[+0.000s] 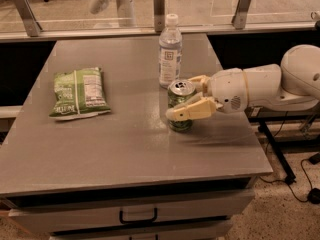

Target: Move green can near blue plastic bottle

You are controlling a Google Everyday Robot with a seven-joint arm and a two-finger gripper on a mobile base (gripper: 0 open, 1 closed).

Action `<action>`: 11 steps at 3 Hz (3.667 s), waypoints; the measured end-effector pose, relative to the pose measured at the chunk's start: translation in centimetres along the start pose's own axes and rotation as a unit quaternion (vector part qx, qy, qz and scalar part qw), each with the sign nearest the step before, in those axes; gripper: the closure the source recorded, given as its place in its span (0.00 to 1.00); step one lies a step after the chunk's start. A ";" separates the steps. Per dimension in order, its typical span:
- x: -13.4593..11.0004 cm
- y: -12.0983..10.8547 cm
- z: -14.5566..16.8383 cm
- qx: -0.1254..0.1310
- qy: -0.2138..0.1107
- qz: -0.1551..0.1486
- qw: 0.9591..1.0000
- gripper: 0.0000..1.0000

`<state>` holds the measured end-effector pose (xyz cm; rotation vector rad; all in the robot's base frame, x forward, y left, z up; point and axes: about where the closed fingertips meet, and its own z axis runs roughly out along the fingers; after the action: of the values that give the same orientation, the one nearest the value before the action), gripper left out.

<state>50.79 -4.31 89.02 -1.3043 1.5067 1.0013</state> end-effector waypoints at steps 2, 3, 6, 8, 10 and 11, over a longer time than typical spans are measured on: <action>0.5 -3.4 -3.3 0.066 -0.035 0.033 0.997 0.88; 0.8 -5.9 -6.0 0.109 -0.059 0.061 0.990 1.00; -1.6 -10.7 -7.2 0.151 -0.075 0.069 0.983 0.83; -1.6 -11.7 -4.3 0.144 -0.073 0.066 0.985 0.36; -1.2 -12.4 -2.6 0.145 -0.060 0.068 0.985 0.00; -0.9 -12.3 -2.4 0.148 -0.055 0.070 0.985 0.00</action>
Offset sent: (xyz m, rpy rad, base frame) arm 0.0542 -0.0848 0.0068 0.1451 0.0437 -0.2977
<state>62.79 -7.88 90.20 -0.9311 1.6074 0.8819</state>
